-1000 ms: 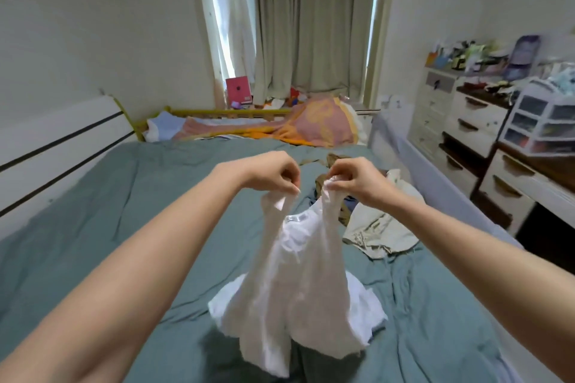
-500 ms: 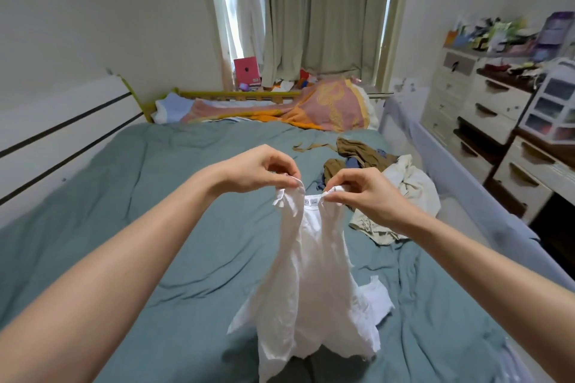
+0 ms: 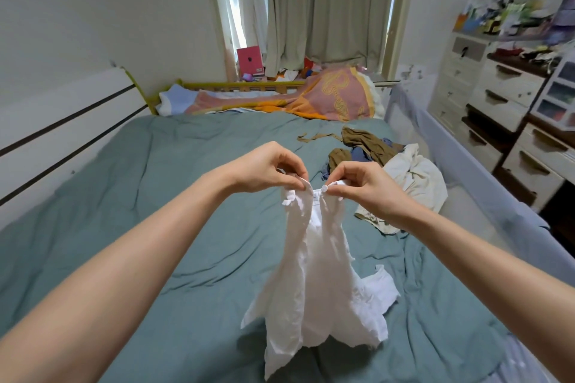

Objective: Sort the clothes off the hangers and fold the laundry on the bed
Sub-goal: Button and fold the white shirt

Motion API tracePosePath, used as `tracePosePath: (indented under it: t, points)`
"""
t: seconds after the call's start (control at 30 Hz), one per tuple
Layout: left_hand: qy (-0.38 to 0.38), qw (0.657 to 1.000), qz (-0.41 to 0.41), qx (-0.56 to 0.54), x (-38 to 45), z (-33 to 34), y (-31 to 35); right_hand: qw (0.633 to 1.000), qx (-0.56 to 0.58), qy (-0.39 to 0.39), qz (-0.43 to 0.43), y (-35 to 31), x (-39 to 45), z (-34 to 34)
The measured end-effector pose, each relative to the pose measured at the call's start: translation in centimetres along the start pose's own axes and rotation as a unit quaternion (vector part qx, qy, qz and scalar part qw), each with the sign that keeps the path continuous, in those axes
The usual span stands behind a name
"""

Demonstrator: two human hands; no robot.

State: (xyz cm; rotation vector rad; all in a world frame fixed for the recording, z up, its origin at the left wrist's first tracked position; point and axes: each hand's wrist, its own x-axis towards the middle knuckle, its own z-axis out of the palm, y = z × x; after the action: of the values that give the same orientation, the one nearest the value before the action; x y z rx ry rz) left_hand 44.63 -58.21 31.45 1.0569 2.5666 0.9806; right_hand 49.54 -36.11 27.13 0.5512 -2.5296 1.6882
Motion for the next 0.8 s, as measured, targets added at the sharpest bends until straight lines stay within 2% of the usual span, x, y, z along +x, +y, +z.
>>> tracePosePath:
  t: [0.23,0.4,0.6,0.8]
  points:
    - [0.077,0.994,0.032,-0.074,-0.4,2.2,0.1,0.993,0.106,0.041,-0.002,0.2,-0.5,1.5]
    - [0.095,0.99,0.021,-0.107,-1.2,3.3,-0.1,0.987,0.14,0.073,0.017,0.7,-1.0,2.4]
    - [0.114,0.987,0.018,-0.109,-1.4,4.4,-0.2,0.988,0.119,0.093,0.02,1.0,-1.2,3.1]
    - [0.192,0.976,0.016,-0.106,-1.7,6.7,-0.7,0.99,0.099,0.1,0.033,1.6,-1.5,3.4]
